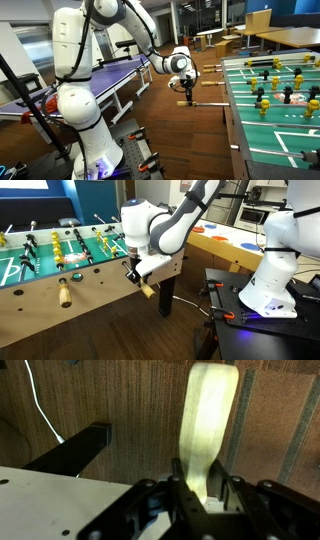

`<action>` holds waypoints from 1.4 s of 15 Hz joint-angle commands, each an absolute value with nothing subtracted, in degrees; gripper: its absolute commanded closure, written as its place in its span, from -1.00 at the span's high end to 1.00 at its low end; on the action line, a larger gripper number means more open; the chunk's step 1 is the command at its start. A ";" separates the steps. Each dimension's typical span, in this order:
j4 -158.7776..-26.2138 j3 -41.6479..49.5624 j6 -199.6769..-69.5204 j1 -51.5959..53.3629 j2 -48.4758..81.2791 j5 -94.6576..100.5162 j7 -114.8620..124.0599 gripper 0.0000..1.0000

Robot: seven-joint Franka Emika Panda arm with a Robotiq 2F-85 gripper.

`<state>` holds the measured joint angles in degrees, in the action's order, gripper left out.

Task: Pull the striker rod on the foosball table

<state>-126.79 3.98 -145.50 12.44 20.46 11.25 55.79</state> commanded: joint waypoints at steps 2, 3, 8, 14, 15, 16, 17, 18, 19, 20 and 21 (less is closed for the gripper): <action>-130.17 -0.91 -153.94 15.46 21.64 10.00 57.07 -0.84; -130.72 -1.23 -154.31 15.62 21.37 9.95 58.09 -0.84; -133.11 -1.95 -155.95 17.05 20.32 10.69 62.51 -0.84; -134.87 -2.59 -156.64 18.82 19.34 14.79 69.52 0.14; -135.19 -2.79 -156.75 19.13 19.08 15.51 70.42 0.19; -135.77 -3.04 -157.11 19.90 18.90 16.26 71.09 0.28; -136.77 -3.40 -157.85 20.92 18.41 16.53 71.82 0.45; -137.65 -3.58 -158.04 21.92 17.81 16.80 72.43 0.58; -139.03 -3.27 -158.10 22.46 16.24 17.53 73.08 0.75; -140.21 -2.92 -158.37 23.01 14.87 18.25 73.73 0.88; -141.48 -2.73 -158.39 23.59 13.33 18.58 74.50 1.00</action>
